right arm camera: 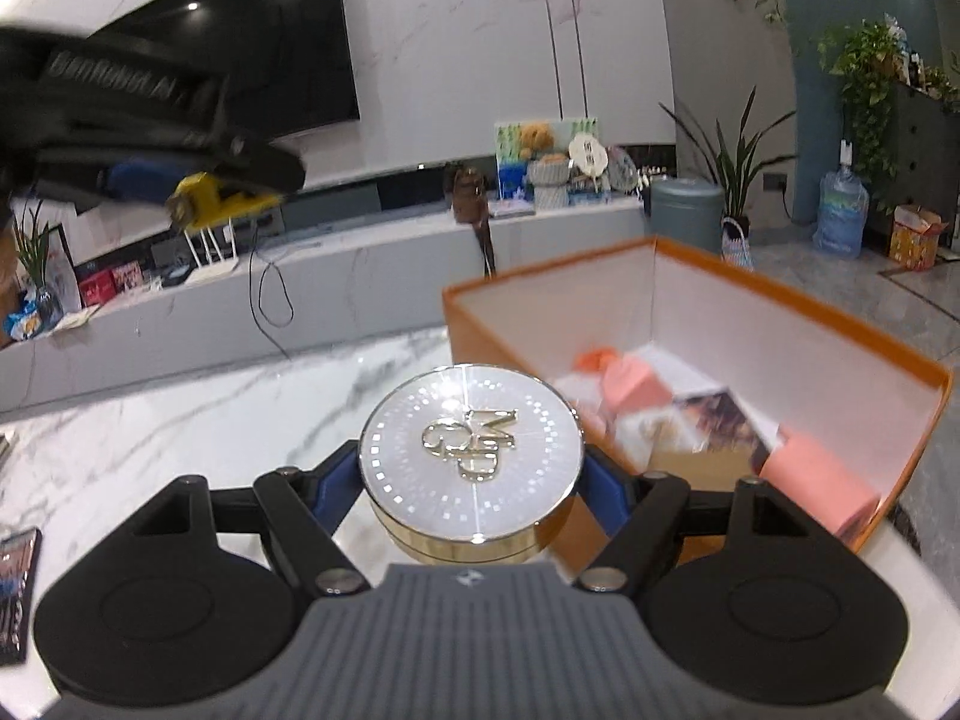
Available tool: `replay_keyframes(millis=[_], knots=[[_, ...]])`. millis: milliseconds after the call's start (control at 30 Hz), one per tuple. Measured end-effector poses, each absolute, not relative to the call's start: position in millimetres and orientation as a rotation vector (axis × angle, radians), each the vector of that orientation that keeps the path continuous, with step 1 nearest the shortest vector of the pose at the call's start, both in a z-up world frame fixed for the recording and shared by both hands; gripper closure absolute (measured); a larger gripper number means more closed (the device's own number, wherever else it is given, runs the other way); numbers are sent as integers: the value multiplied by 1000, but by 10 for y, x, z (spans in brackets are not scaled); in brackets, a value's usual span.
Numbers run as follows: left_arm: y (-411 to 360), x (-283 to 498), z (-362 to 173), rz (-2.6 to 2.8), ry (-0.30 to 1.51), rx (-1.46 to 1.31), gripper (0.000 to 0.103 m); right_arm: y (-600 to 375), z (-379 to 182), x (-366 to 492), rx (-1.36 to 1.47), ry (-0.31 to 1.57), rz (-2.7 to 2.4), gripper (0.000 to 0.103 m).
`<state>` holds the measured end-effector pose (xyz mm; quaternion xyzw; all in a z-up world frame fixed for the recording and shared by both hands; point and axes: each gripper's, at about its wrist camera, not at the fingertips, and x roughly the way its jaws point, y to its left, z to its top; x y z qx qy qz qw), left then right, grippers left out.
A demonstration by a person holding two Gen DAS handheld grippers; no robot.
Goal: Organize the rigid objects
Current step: 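Carry the tape measure and compact tin over the orange box with both tools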
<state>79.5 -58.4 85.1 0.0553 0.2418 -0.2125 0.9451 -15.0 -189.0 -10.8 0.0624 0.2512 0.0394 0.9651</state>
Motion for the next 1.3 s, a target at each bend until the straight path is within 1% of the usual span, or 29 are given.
replay_keyframes(millis=[133,633,900,1300], knots=[[-636,832,840,-437,496,101,33,-2003,61,-85,131,496,69,28],[-1009,945,844,-478,479,53,33,-2561,639,306,129,562,47,28],[-1356,1047,682,-495,511,111,33,-2964,698,574,77,601,7,28],[-1880,1209,374,-469,596,250,33,-3459,419,953,156,708,-52,28]])
